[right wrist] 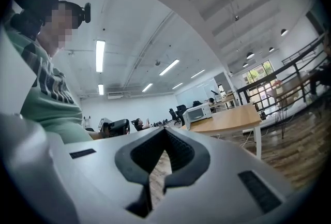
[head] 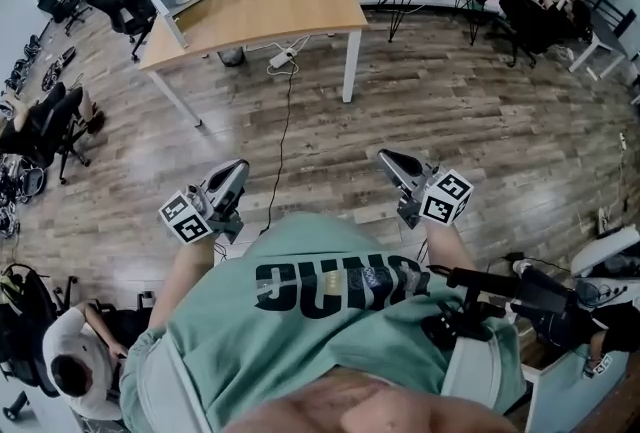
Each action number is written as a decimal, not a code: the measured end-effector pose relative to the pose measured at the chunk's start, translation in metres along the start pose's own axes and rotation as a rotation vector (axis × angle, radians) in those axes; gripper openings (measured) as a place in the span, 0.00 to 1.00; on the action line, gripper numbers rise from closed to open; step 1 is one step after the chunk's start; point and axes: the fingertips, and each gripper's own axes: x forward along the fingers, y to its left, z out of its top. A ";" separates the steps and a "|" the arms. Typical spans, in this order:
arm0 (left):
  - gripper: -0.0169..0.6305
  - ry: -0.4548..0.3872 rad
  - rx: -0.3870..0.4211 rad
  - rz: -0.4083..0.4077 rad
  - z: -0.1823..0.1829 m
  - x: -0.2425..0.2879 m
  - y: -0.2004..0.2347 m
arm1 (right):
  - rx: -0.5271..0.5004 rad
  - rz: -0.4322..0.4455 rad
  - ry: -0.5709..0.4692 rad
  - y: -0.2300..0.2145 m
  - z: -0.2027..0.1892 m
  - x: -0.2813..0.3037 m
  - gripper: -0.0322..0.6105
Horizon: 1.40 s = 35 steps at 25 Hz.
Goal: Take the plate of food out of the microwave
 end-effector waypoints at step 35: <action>0.03 -0.067 -0.047 -0.048 0.143 -0.166 0.278 | -0.076 0.017 0.118 0.042 0.008 0.365 0.06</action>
